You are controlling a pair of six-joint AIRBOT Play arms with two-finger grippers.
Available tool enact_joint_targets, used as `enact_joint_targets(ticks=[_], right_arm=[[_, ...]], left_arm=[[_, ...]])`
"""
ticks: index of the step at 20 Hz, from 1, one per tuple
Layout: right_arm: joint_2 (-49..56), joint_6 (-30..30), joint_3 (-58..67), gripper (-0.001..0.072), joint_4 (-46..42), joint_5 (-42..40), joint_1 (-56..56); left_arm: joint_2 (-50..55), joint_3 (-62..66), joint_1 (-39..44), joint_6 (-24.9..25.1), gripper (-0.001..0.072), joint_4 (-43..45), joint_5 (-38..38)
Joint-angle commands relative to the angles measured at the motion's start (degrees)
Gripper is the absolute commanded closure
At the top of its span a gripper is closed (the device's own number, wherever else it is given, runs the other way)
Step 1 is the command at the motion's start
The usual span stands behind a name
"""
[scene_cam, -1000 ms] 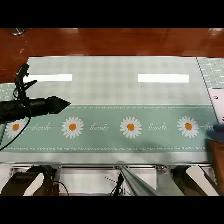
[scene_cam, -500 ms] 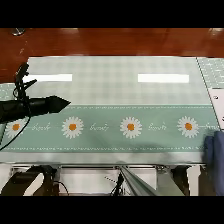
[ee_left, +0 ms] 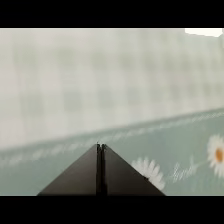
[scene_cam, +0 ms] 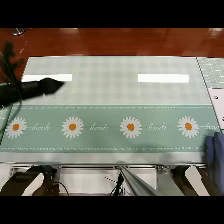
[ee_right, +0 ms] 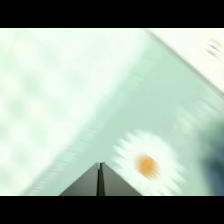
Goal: Fold the shirts.
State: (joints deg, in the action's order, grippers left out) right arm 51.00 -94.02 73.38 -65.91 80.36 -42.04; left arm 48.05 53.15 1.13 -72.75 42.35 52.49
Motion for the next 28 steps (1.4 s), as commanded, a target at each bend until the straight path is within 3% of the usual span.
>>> enact_joint_targets(ticks=[1, 4, 5, 8, 10, 16, 28], right_arm=[[5.0, 2.7, 4.0, 0.0691, 4.3, -20.5, 26.5], [10.8, 0.7, 3.5, 0.0691, -11.1, -20.2, 46.5], [13.0, -2.4, 1.9, 0.0691, -16.9, -18.5, 50.6], [17.6, -9.2, -6.4, 0.0691, -26.7, -17.3, 54.0], [20.2, -10.5, -8.9, 0.0691, -30.3, -16.0, 52.8], [20.5, -10.5, -8.8, 0.0691, -28.9, -13.5, 51.7], [20.5, -10.5, -8.8, 0.0691, -29.1, -13.5, 51.7]], left_arm=[[7.4, 17.2, 2.9, 1.6, 0.0682, -2.0, 1.2], [13.1, 26.1, 9.5, 1.3, 0.0682, 6.2, 3.7], [14.2, 25.5, 11.6, -1.2, 0.0683, 11.4, 4.9], [17.5, 17.7, 14.0, -12.3, 0.0681, 31.7, 8.8], [19.4, 12.1, 12.1, -14.8, 0.0681, 37.0, 8.7], [21.1, 10.4, 7.1, -15.6, 0.0681, 37.0, 12.3], [21.2, 10.4, 7.1, -15.6, 0.0681, 37.0, 12.1]])
